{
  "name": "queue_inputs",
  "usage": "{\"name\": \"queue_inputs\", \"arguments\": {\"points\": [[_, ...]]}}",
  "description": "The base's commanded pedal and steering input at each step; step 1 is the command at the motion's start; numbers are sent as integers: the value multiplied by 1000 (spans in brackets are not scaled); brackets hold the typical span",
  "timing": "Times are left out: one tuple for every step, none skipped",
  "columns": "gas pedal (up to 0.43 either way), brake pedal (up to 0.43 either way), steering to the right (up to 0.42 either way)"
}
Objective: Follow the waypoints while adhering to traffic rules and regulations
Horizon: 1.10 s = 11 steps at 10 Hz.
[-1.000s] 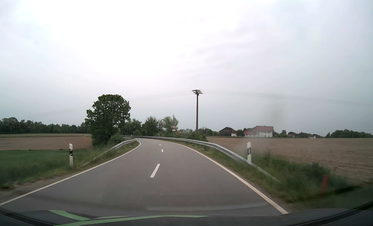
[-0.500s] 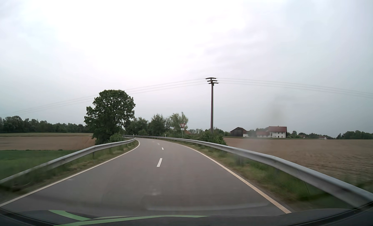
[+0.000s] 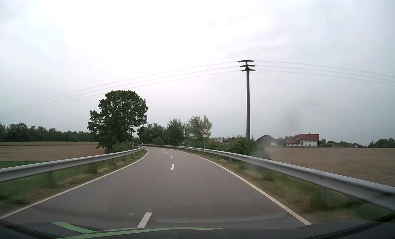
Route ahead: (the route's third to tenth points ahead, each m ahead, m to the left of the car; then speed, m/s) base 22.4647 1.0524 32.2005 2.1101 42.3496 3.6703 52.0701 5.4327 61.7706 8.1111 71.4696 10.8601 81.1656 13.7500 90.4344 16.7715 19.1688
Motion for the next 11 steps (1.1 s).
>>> {"name": "queue_inputs", "arguments": {"points": [[79,0,-25],[79,0,-25],[79,0,-25],[79,0,-25],[79,0,-25],[79,0,-25],[79,0,-25],[79,0,-25],[79,0,-25],[79,0,-25],[79,0,-25]]}}
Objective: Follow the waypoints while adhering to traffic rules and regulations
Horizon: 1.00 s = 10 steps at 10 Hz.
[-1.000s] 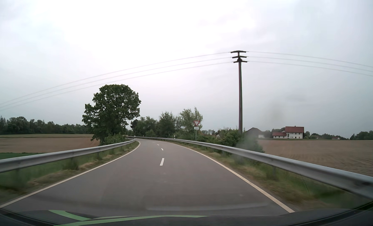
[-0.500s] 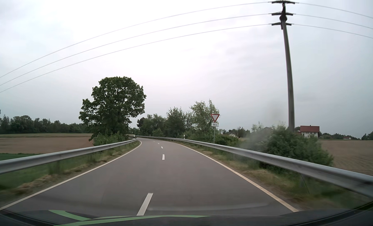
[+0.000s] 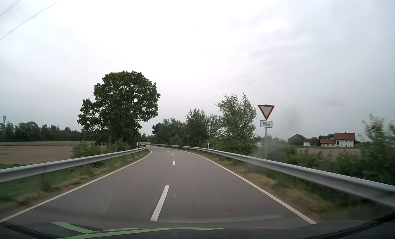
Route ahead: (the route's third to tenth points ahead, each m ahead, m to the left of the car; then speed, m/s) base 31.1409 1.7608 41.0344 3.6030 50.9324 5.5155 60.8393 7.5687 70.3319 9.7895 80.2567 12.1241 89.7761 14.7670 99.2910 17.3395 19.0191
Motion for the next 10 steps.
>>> {"name": "queue_inputs", "arguments": {"points": [[79,0,-25],[79,0,-25],[79,0,-25],[79,0,-24],[67,0,-24],[47,0,-23],[0,0,-22],[0,0,-21],[0,0,-19],[0,0,-18]]}}
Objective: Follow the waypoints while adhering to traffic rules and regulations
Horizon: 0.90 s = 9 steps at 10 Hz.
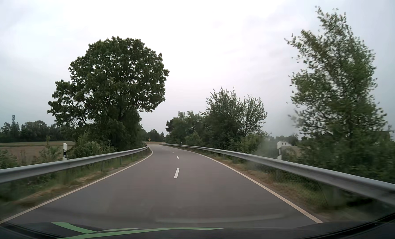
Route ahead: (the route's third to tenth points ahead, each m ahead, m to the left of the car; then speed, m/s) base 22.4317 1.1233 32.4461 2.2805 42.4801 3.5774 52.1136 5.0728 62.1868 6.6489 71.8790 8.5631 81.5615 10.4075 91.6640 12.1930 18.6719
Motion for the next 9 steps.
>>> {"name": "queue_inputs", "arguments": {"points": [[0,0,-19],[0,0,-19],[0,0,-21],[0,0,-24],[0,0,-24],[0,0,-24],[0,0,-24],[0,0,-24],[0,0,-24]]}}
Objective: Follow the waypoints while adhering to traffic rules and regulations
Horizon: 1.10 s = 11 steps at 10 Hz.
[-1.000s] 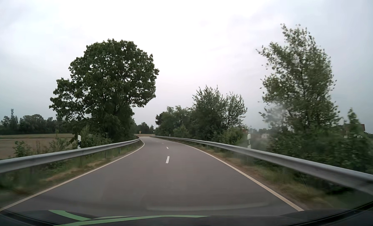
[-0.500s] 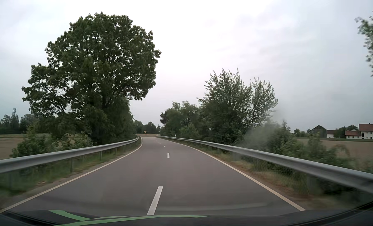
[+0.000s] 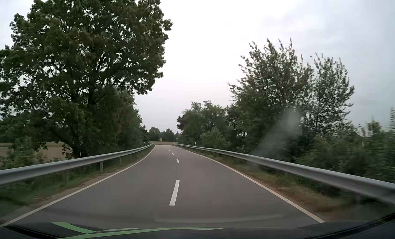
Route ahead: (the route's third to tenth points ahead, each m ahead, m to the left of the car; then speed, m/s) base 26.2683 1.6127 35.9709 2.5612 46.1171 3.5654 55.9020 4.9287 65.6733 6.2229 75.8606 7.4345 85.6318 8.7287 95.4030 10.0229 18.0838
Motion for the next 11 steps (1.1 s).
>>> {"name": "queue_inputs", "arguments": {"points": [[0,0,-24],[0,0,-24],[0,18,-24],[0,37,-24],[0,49,-24],[0,61,-23],[0,73,-23],[0,85,-22],[0,91,-21],[0,98,-21],[0,104,-19]]}}
